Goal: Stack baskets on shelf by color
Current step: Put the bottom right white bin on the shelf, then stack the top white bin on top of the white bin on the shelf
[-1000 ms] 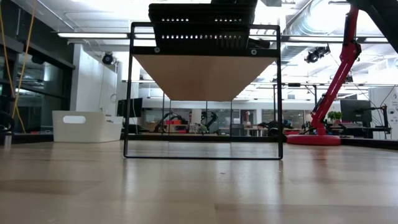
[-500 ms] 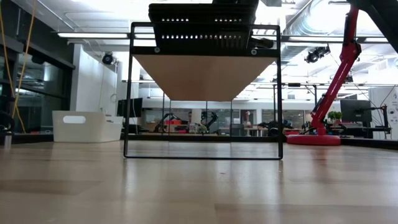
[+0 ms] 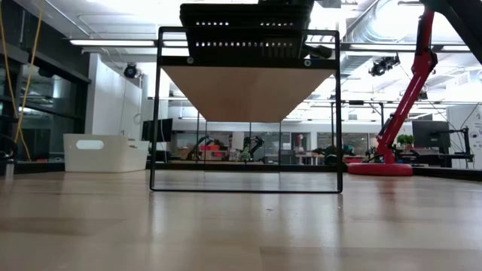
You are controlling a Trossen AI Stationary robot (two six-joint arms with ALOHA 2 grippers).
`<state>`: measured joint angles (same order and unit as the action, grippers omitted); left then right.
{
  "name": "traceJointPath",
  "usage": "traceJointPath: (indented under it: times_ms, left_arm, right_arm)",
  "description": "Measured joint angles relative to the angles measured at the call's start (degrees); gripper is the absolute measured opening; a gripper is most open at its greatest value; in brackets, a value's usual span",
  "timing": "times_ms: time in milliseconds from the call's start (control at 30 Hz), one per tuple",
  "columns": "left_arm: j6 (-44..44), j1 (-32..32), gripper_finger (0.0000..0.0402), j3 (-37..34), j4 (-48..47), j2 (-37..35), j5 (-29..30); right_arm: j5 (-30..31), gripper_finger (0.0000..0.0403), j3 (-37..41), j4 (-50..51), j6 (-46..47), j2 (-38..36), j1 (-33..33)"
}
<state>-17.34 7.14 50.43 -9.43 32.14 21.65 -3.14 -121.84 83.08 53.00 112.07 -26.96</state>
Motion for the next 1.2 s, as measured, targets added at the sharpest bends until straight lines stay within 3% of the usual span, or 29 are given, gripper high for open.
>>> traceJointPath:
  times_ms: [400,733,933,1200]
  left_arm:
    - [0.0,0.0,0.0154,0.0,0.0,0.0,0.0]
    - [0.0,0.0,0.0154,0.0,0.0,0.0,0.0]
    - [0.0,0.0,0.0154,0.0,-2.0,-0.1,0.0]
    - [2.0,0.0,0.0154,0.0,-4.3,1.0,0.8]
  right_arm:
    - [1.2,0.0019,0.0,-1.2,4.2,0.0,0.0]
    - [4.3,0.0101,0.0,-1.0,4.8,0.0,0.0]
    - [5.9,0.0142,0.0,0.5,-3.6,-1.5,0.0]
    - [9.3,0.0149,0.0,1.7,-19.9,-7.8,1.0]
